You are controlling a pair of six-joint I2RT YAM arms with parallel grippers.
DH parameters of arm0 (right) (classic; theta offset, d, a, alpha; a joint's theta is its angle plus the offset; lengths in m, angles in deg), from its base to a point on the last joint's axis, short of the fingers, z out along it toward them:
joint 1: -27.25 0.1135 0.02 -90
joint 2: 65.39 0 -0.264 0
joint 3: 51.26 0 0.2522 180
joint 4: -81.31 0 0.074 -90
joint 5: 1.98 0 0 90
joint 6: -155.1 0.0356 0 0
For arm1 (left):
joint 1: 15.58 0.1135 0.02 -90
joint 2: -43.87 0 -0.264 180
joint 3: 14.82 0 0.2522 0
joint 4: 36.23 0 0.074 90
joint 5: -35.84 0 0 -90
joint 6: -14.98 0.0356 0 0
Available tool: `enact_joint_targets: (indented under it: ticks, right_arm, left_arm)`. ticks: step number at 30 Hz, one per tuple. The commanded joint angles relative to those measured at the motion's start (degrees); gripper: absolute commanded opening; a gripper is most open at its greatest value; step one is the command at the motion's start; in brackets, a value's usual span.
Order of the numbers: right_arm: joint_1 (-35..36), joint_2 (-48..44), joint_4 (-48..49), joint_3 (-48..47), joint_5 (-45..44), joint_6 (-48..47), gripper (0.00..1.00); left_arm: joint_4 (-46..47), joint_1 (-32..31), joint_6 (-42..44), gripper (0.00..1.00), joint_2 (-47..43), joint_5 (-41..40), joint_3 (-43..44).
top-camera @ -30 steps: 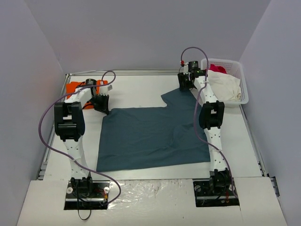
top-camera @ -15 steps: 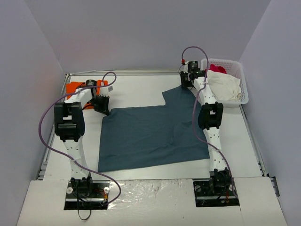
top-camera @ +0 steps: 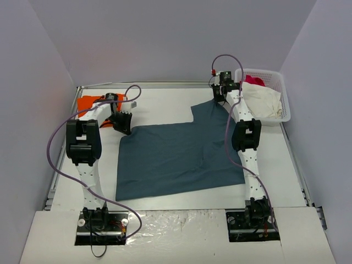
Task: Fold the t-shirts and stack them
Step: Grap the side of the flattened tshirt furthest away from the robot with both arms, then fold the other side of the tshirt into a rectangle
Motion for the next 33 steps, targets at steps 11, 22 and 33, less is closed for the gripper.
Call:
enact_joint_targets:
  ticks: [11, 22, 33]
  right_arm:
    - [-0.6, -23.4, -0.8, 19.5, 0.4, -5.1, 0.0]
    - [-1.0, -41.2, -2.4, 34.8, -0.1, -6.9, 0.0]
    - [-0.8, -57.1, -9.7, 49.8, 0.0, -10.0, 0.0]
  left_arm:
    - [-5.2, -0.2, 4.0, 0.02, -9.7, -0.1, 4.2]
    - [-4.8, 0.4, 5.9, 0.02, -16.9, 1.3, -2.6]
    - [-6.7, 4.8, 11.0, 0.02, -24.5, 6.2, -10.9]
